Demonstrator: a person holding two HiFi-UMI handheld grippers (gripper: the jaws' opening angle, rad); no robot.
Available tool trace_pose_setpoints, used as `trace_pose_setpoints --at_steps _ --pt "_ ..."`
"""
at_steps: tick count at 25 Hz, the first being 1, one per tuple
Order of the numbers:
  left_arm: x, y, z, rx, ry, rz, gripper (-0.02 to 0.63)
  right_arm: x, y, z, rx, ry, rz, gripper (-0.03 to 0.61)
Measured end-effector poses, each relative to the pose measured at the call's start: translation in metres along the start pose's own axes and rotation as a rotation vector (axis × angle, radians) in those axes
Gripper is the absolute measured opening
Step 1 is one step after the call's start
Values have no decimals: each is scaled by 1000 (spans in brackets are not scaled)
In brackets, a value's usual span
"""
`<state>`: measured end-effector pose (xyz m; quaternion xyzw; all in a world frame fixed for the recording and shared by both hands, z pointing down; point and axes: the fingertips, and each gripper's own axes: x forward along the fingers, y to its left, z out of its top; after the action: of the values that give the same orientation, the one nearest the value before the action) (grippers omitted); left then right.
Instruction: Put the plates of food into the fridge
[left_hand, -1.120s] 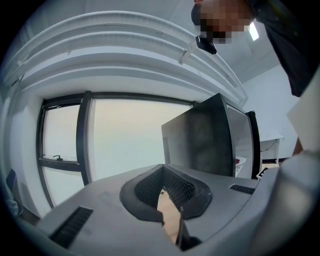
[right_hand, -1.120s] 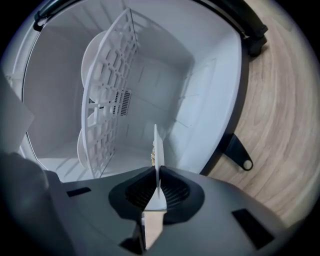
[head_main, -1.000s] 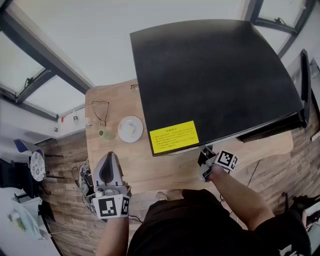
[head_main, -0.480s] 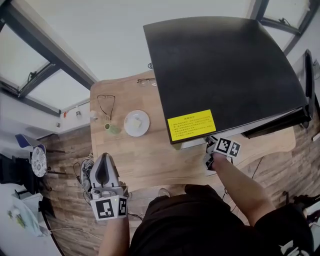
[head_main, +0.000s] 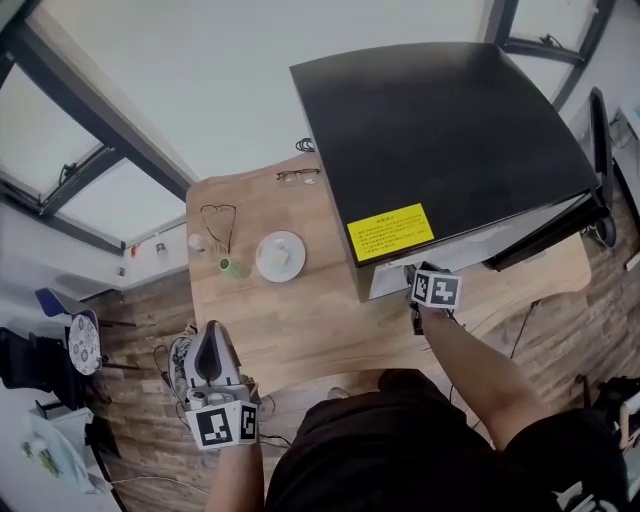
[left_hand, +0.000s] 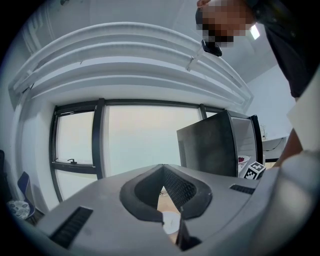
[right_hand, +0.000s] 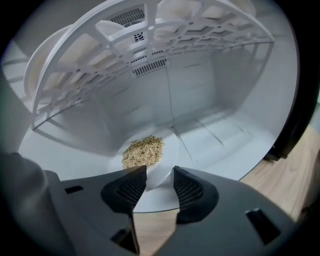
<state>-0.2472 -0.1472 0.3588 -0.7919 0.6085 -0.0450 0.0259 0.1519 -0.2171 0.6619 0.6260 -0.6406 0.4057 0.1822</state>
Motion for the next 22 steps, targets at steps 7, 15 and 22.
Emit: trace_pose_setpoints --at_steps 7,15,22 --pt "2 -16 2 -6 -8 -65 5 -6 -6 4 -122 -31 -58 179" --pt "14 -54 -2 -20 -5 -137 4 -48 2 8 -193 -135 40 178" --pt "34 -98 -1 -33 -12 -216 5 -108 4 31 -235 -262 157 123"
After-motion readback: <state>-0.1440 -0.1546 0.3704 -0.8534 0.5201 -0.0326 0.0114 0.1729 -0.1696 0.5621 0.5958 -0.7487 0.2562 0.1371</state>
